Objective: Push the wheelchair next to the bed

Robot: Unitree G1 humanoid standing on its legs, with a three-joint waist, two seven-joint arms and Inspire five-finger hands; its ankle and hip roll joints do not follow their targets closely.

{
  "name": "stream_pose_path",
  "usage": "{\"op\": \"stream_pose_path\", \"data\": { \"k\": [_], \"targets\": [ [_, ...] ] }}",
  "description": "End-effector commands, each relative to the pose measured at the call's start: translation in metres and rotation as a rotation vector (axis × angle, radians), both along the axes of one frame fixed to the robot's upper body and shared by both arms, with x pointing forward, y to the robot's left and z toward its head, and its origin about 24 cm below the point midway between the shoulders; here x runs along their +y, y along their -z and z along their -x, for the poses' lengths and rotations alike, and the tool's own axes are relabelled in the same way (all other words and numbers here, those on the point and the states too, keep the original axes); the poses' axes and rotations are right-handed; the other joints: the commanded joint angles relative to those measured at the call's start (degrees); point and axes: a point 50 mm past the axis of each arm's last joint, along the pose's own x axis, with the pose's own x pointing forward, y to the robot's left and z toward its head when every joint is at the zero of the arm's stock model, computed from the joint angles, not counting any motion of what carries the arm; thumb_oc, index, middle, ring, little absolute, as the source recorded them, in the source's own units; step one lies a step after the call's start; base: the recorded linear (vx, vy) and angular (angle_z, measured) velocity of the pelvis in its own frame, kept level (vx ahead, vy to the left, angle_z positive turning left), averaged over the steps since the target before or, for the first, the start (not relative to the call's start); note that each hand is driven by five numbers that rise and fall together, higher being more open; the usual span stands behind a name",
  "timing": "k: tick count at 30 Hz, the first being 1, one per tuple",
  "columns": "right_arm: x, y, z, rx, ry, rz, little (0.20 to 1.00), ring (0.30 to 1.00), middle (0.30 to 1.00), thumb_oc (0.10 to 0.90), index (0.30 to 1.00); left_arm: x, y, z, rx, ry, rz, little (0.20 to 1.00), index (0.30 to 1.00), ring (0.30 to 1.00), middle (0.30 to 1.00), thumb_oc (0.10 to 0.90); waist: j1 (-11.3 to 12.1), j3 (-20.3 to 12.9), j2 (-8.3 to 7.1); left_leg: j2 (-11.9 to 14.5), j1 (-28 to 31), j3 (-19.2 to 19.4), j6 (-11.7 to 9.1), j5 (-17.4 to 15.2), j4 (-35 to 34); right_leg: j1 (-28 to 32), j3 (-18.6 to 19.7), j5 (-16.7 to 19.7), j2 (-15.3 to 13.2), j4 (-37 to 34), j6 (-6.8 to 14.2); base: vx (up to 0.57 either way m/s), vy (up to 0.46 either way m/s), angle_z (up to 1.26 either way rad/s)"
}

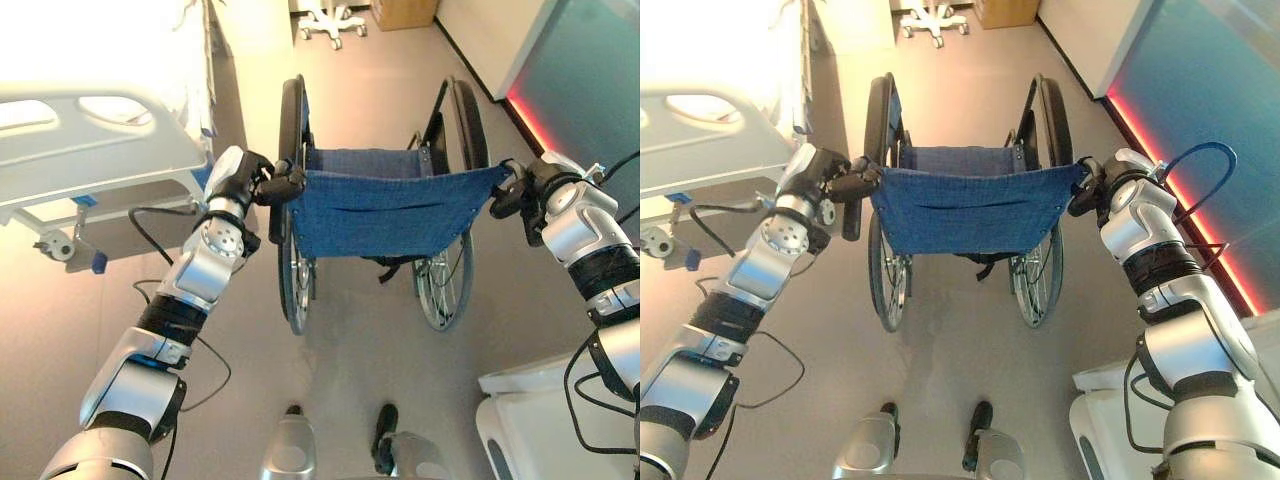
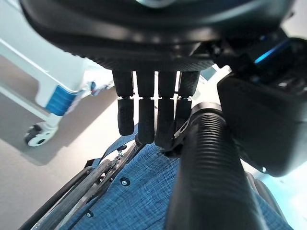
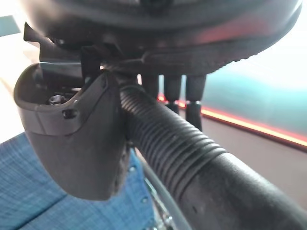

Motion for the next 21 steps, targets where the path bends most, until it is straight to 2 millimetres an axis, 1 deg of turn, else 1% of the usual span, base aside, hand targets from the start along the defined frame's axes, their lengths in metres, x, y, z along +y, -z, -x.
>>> {"op": "stream_pose_path", "data": {
  "k": [1, 2, 3, 5, 7, 8, 9, 10, 11, 12, 13, 14, 15, 16, 17, 18, 19, 21],
  "targets": [
    [0.085, -0.029, -0.004, -0.181, -0.520, 0.306, 0.300, 0.300, 0.300, 0.400, 0.300, -0.013, 0.083, 0.016, 0.337, 0.023, -0.065, 0.300, 0.300, 0.300, 0.300, 0.400, -0.6, 1.9, -0.14, -6.1, -1.6, -0.1, 0.4, 7.7, -11.0, 2.2, 0.8, 4.4, 2.7, -1.0, 2.3, 0.34, -0.184, -0.02],
    [0.086, -0.024, -0.003, -0.179, -0.519, 0.298, 0.300, 0.300, 0.300, 0.400, 0.300, -0.012, 0.083, 0.016, 0.338, 0.019, -0.063, 0.300, 0.300, 0.300, 0.300, 0.400, 0.2, 1.8, 0.47, -7.9, -3.2, 0.5, 0.2, 8.7, -12.8, 3.3, 0.9, 4.2, 3.8, -1.4, 2.3, 0.41, -0.203, -0.01],
    [0.086, -0.018, -0.003, -0.179, -0.516, 0.282, 0.300, 0.300, 0.300, 0.400, 0.300, -0.008, 0.084, 0.018, 0.343, 0.011, -0.064, 0.300, 0.300, 0.300, 0.300, 0.400, 1.5, 1.8, 1.06, -9.9, -4.8, 1.3, -0.1, 10.1, -15.4, 5.2, 1.4, 3.7, 5.3, -2.0, 2.3, 0.46, -0.204, -0.01],
    [0.087, -0.010, -0.001, -0.173, -0.528, 0.261, 0.300, 0.300, 0.300, 0.400, 0.300, 0.004, 0.090, 0.024, 0.365, -0.019, -0.066, 0.300, 0.300, 0.300, 0.300, 0.400, 4.0, 1.6, 1.85, -11.8, -6.1, 2.3, -0.3, 13.3, -19.5, 8.4, 2.0, 2.9, 7.6, -2.8, 2.2, 0.55, -0.185, -0.29],
    [0.088, -0.009, -0.001, -0.170, -0.547, 0.257, 0.300, 0.300, 0.300, 0.400, 0.300, 0.013, 0.096, 0.029, 0.383, -0.040, -0.063, 0.300, 0.300, 0.300, 0.300, 0.400, 5.4, 1.2, 2.35, -12.7, -6.3, 2.6, -0.3, 15.4, -21.8, 10.2, 2.9, 2.3, 9.2, -3.0, 1.9, 0.45, -0.094, -0.88],
    [0.089, -0.009, -0.001, -0.168, -0.556, 0.255, 0.300, 0.300, 0.300, 0.400, 0.300, 0.016, 0.097, 0.031, 0.388, -0.047, -0.061, 0.300, 0.300, 0.300, 0.300, 0.400, 5.9, 1.0, 2.48, -12.9, -6.2, 3.0, -0.2, 15.9, -22.4, 10.7, 3.0, 2.0, 9.6, -2.9, 1.8, 0.53, -0.062, -0.93],
    [0.091, -0.009, -0.002, -0.167, -0.572, 0.265, 0.300, 0.300, 0.300, 0.400, 0.300, 0.022, 0.100, 0.035, 0.396, -0.058, -0.059, 0.300, 0.300, 0.300, 0.300, 0.400, 6.8, 0.5, 2.70, -13.2, -5.8, 4.6, 0.0, 16.3, -23.4, 11.8, 3.0, 1.0, 10.4, -2.5, 1.5, 0.42, -0.039, -0.74],
    [0.091, -0.009, -0.002, -0.167, -0.575, 0.267, 0.300, 0.300, 0.300, 0.400, 0.300, 0.022, 0.100, 0.035, 0.397, -0.060, -0.060, 0.300, 0.300, 0.300, 0.300, 0.400, 6.9, 0.4, 2.71, -13.2, -5.7, 5.2, 0.2, 16.0, -23.3, 11.9, 2.8, 0.8, 10.6, -2.3, 1.4, 0.51, -0.032, -0.92],
    [0.092, -0.011, -0.002, -0.171, -0.589, 0.281, 0.300, 0.300, 0.300, 0.400, 0.300, 0.025, 0.100, 0.037, 0.394, -0.058, -0.064, 0.300, 0.300, 0.300, 0.300, 0.400, 7.1, -0.3, 2.65, -13.1, -5.9, 8.7, 1.0, 14.3, -21.7, 12.0, 1.4, -0.5, 10.8, -1.0, 1.2, 0.37, -0.005, -0.72],
    [0.093, -0.012, -0.003, -0.173, -0.594, 0.287, 0.300, 0.300, 0.300, 0.400, 0.300, 0.027, 0.100, 0.037, 0.393, -0.061, -0.063, 0.300, 0.300, 0.300, 0.300, 0.400, 7.3, -0.7, 2.34, -12.4, -5.8, 10.6, 1.7, 12.7, -20.7, 11.7, 0.2, -1.3, 10.7, 0.2, 1.1, 0.52, 0.003, -0.55],
    [0.095, -0.006, -0.003, -0.168, -0.600, 0.259, 0.300, 0.300, 0.300, 0.400, 0.300, 0.031, 0.103, 0.039, 0.401, -0.082, -0.054, 0.300, 0.300, 0.300, 0.300, 0.400, 7.6, -1.3, 1.40, -11.7, -5.2, 11.1, 3.3, 10.0, -18.6, 11.6, -1.2, -2.6, 9.7, 3.6, 1.2, 0.41, -0.006, -0.21],
    [0.096, -0.003, -0.003, -0.163, -0.609, 0.249, 0.300, 0.300, 0.300, 0.400, 0.300, 0.034, 0.104, 0.040, 0.409, -0.092, -0.056, 0.300, 0.300, 0.300, 0.300, 0.400, 8.1, -1.6, 0.72, -11.8, -5.6, 10.4, 3.9, 8.9, -17.1, 11.8, -1.7, -2.2, 9.0, 5.6, 1.9, 0.32, -0.027, -0.20],
    [0.097, -0.001, -0.002, -0.163, -0.616, 0.246, 0.300, 0.300, 0.300, 0.400, 0.300, 0.037, 0.105, 0.041, 0.412, -0.096, -0.062, 0.300, 0.300, 0.300, 0.300, 0.400, 8.4, -1.9, 0.26, -11.5, -5.6, 10.6, 4.7, 8.2, -16.8, 12.0, -2.3, -1.7, 8.5, 7.8, 2.3, 0.34, -0.063, -0.41],
    [0.096, 0.006, 0.000, -0.169, -0.635, 0.239, 0.300, 0.300, 0.300, 0.400, 0.300, 0.043, 0.104, 0.043, 0.422, -0.101, -0.083, 0.300, 0.300, 0.300, 0.300, 0.400, 9.4, -2.9, -1.22, -11.0, -5.6, 11.1, 6.5, 7.0, -16.7, 12.6, -2.7, 1.4, 7.3, 14.3, 4.5, 0.48, -0.074, -0.64],
    [0.091, 0.014, 0.005, -0.179, -0.636, 0.201, 0.300, 0.300, 0.300, 0.400, 0.300, 0.044, 0.105, 0.045, 0.433, -0.101, -0.105, 0.300, 0.300, 0.300, 0.300, 0.400, 9.6, -4.4, -2.34, -11.3, -4.6, 9.4, 7.4, 6.6, -17.1, 11.4, -1.0, 8.4, 7.1, 21.7, 8.2, 0.47, -0.061, -0.56],
    [0.090, 0.015, 0.006, -0.181, -0.636, 0.196, 0.300, 0.300, 0.300, 0.400, 0.300, 0.043, 0.106, 0.046, 0.435, -0.100, -0.106, 0.300, 0.300, 0.300, 0.300, 0.400, 9.6, -4.8, -2.19, -11.0, -4.6, 9.1, 7.4, 6.7, -17.2, 10.9, -0.6, 9.5, 7.4, 22.6, 8.5, 0.41, -0.038, -0.22],
    [0.088, 0.015, 0.008, -0.184, -0.635, 0.186, 0.300, 0.300, 0.300, 0.400, 0.300, 0.043, 0.109, 0.048, 0.444, -0.093, -0.111, 0.300, 0.300, 0.300, 0.300, 0.400, 8.8, -5.2, -1.85, -10.6, -3.7, 8.0, 7.5, 6.1, -17.0, 8.3, 0.4, 11.5, 7.1, 25.1, 9.2, 0.33, -0.042, 0.16],
    [0.083, 0.015, 0.009, -0.183, -0.618, 0.183, 0.300, 0.300, 0.300, 0.400, 0.300, 0.040, 0.112, 0.046, 0.456, -0.066, -0.124, 0.300, 0.300, 0.300, 0.300, 0.400, 7.5, -5.0, -1.57, -11.0, -2.8, 3.8, 7.4, 4.6, -15.1, 4.2, 0.7, 10.0, 3.8, 24.4, 8.3, 0.42, -0.144, 0.45]
  ]
}}
